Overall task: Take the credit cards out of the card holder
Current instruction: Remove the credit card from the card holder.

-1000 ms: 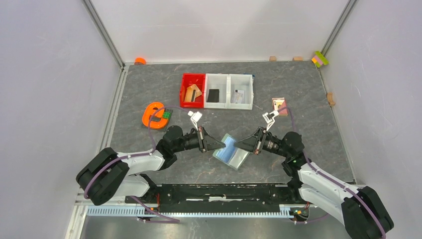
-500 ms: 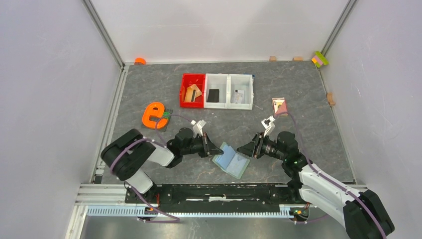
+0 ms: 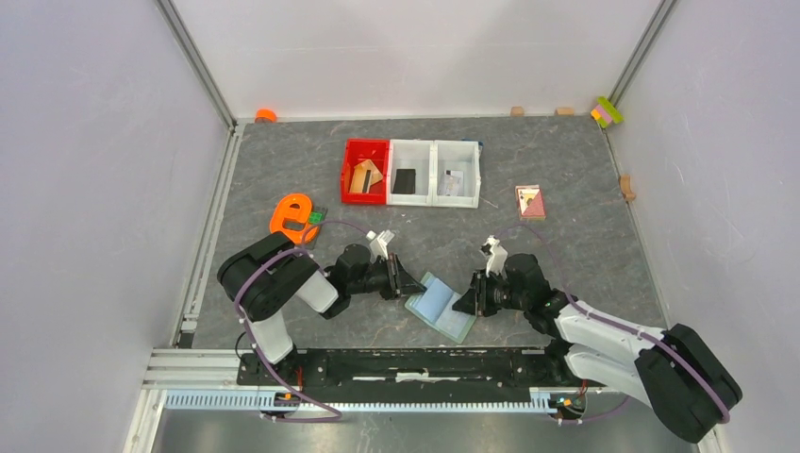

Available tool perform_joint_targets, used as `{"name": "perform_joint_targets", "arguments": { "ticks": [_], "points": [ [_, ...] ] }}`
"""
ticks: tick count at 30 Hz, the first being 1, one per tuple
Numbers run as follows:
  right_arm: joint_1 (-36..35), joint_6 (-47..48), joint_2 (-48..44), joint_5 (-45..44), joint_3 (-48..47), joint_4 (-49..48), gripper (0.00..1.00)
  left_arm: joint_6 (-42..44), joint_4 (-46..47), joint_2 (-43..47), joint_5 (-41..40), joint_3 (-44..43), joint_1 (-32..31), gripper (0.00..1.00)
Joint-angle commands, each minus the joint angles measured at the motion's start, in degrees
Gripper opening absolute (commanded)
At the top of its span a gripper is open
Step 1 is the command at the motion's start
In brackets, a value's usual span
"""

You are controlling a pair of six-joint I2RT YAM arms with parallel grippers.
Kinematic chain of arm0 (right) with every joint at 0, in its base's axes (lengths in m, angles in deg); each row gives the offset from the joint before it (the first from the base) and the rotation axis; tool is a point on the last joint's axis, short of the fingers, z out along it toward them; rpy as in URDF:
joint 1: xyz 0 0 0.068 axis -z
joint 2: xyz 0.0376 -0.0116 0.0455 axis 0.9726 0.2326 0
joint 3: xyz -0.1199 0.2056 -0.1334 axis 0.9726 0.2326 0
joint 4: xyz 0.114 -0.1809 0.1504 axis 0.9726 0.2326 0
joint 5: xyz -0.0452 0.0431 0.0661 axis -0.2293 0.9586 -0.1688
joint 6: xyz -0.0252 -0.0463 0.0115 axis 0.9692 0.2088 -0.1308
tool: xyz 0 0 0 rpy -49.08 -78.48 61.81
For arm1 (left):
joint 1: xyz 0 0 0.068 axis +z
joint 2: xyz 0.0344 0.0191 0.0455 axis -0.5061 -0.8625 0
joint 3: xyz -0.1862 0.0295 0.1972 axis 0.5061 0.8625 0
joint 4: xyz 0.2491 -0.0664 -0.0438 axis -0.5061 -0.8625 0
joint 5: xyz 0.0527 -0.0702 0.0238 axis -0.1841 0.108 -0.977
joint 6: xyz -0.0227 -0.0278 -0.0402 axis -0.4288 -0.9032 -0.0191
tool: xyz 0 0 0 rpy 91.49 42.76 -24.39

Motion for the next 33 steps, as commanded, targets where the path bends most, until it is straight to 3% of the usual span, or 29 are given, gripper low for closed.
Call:
{"name": "perform_joint_targets", "arguments": {
  "ticks": [1,5,12,17,25,31,33],
  "points": [
    [-1.5,0.6,2.5,-1.2,-2.7,-4.5,0.27,-1.0,5.4,1.1,2.3,-0.6,-0.3,0.35],
    [-2.0,0.5,4.6,-1.2,-3.1,-6.1,0.28,-3.2,9.6,0.4,4.3,-0.2,-0.5,0.55],
    [-2.9,-0.9,7.8,-0.6,-3.7,-10.4,0.3,-2.4,8.5,0.3,5.1,-0.6,-1.4,0.65],
    [-3.7,-1.2,10.5,-0.3,-4.4,-12.1,0.31,1.6,-0.3,2.3,4.2,-2.2,-2.4,0.65],
    [-3.8,-0.5,10.3,-1.4,-4.5,-12.2,0.31,11.4,-20.8,7.5,-0.5,-7.4,-5.3,0.47],
    [-3.8,4.1,6.5,-4.6,-6.9,-4.5,0.36,12.4,-24.8,8.6,-2.4,-7.9,-5.6,0.03],
    [-3.8,6.1,3.8,-7.0,-7.8,-0.3,0.43,12.2,-24.6,9.5,-2.7,-7.5,-5.6,0.02]
  ]
}}
